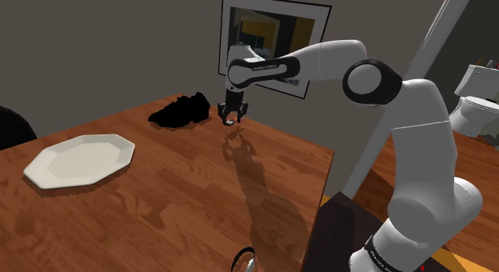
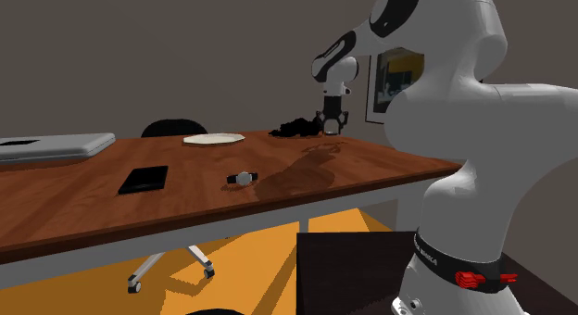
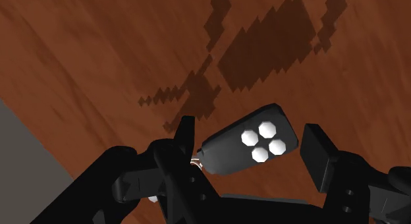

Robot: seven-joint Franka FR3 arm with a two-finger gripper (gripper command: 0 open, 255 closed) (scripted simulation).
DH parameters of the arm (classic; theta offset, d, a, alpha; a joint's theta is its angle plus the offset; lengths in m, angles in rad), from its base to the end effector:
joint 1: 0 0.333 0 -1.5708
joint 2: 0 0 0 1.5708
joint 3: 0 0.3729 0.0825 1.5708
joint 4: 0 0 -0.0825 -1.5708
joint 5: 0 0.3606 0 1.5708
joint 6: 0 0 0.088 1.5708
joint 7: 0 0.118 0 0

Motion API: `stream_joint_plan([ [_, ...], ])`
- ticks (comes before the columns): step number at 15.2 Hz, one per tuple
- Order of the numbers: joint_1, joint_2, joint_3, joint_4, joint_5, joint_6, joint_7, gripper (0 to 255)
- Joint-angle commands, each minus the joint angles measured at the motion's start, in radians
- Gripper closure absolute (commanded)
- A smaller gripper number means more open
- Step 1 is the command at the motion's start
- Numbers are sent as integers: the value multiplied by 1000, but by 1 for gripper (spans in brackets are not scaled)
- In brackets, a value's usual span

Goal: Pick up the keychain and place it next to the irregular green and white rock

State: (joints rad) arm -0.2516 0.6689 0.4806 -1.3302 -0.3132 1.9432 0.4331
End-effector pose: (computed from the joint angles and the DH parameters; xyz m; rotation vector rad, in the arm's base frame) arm 0.7369 0.0521 0.4123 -3.1244 0.2891 -0.0277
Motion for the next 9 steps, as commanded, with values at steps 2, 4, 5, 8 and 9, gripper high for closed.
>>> stream_joint_plan([
  [2, 0, 16, -5, -21, -8, 36, 5, 255],
  [4, 0, 16, -5, -21, -8, 36, 5, 255],
  [5, 0, 16, -5, -21, -8, 36, 5, 255],
  [8, 0, 16, -5, -21, -8, 36, 5, 255],
  [9, 0, 16, -5, -21, -8, 36, 5, 255],
])
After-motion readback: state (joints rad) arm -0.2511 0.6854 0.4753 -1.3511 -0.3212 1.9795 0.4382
